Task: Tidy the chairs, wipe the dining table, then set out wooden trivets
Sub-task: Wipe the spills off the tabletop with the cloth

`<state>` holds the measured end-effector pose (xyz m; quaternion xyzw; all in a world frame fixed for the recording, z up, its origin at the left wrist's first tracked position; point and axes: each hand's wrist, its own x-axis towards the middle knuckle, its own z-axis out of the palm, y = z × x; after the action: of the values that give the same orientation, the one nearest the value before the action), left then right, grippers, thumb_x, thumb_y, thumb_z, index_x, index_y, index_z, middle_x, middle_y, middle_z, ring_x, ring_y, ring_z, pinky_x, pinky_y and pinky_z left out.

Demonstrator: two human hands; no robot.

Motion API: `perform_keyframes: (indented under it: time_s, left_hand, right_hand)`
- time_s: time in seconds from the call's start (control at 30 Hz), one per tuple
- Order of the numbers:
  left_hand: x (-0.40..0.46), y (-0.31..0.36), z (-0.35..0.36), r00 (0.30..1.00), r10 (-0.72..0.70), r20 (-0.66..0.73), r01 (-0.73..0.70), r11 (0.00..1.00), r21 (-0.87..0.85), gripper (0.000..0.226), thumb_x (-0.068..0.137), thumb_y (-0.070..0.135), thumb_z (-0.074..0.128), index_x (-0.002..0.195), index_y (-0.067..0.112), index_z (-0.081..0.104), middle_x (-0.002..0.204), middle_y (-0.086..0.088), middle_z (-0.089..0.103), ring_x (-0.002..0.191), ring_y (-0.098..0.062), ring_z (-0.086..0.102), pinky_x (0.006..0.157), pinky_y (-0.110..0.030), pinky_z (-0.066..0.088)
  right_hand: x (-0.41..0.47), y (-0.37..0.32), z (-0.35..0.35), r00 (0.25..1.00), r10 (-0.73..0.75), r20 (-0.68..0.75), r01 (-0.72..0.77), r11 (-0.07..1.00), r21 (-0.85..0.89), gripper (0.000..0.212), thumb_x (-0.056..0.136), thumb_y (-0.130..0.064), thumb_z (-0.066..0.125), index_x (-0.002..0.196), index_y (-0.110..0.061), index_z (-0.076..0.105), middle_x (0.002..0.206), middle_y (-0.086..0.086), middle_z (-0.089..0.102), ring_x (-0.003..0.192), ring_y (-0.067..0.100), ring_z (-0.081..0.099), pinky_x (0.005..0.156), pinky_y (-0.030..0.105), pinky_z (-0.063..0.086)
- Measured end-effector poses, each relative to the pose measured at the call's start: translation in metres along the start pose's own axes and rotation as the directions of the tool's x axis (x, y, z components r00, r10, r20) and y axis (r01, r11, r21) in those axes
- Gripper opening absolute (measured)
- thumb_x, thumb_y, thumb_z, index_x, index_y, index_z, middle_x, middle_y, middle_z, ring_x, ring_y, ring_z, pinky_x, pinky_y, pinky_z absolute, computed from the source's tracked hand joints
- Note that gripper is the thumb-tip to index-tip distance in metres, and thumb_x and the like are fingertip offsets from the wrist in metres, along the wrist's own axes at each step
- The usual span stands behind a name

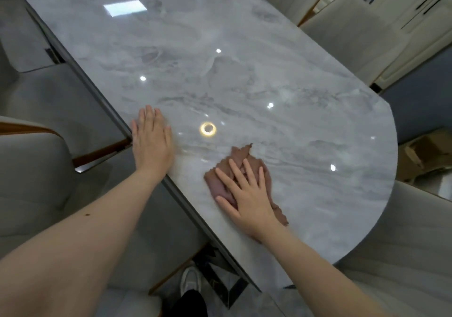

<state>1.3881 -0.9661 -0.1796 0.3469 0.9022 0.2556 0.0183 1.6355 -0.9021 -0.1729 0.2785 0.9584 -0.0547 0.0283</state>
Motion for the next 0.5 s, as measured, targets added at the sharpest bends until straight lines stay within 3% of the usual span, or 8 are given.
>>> perform_keyframes:
  time_s: [0.1,0.2,0.33,0.5]
  left_hand:
    - [0.014,-0.009,0.000,0.999,-0.052,0.008,0.052,0.998,0.041,0.053,0.102,0.025,0.026,0.148,0.000,0.021,0.158,-0.017,0.014,0.147,-0.029,0.007,0.119,-0.041,-0.001]
    - [0.030,-0.019,0.001,0.990,-0.143,-0.021,0.143,0.990,0.018,0.056,0.100,0.024,0.031,0.148,-0.001,0.020,0.158,-0.017,0.013,0.146,-0.029,0.007,0.119,-0.042,-0.002]
    - [0.041,-0.024,0.004,0.980,-0.191,-0.060,0.188,0.981,-0.057,0.054,0.100,0.018,0.033,0.147,-0.004,0.020,0.156,-0.020,0.015,0.146,-0.031,0.008,0.119,-0.041,-0.001]
    - [0.042,-0.027,0.011,0.974,-0.199,-0.106,0.187,0.976,-0.113,0.052,0.101,0.017,0.031,0.147,-0.006,0.022,0.156,-0.020,0.017,0.146,-0.030,0.009,0.118,-0.040,-0.003]
  right_hand:
    - [0.015,0.046,-0.011,0.951,0.309,-0.004,-0.309,0.950,0.047,0.059,0.095,-0.059,0.030,0.149,-0.047,0.012,0.161,-0.008,0.002,0.148,0.024,-0.008,0.117,0.053,-0.010]
    - [0.068,0.054,-0.015,0.887,0.461,-0.022,-0.458,0.885,0.087,0.058,0.096,-0.056,0.032,0.150,-0.043,0.015,0.162,-0.005,0.003,0.148,0.028,-0.006,0.116,0.056,-0.009]
    - [0.152,0.035,-0.012,0.863,0.501,-0.060,-0.491,0.861,0.131,0.059,0.097,-0.055,0.032,0.151,-0.040,0.016,0.162,-0.001,0.003,0.148,0.031,-0.006,0.114,0.060,-0.008]
    - [0.239,-0.013,-0.011,0.923,0.384,-0.038,-0.376,0.917,0.133,0.060,0.096,-0.057,0.029,0.152,-0.038,0.015,0.162,0.000,0.001,0.147,0.032,-0.009,0.112,0.062,-0.012]
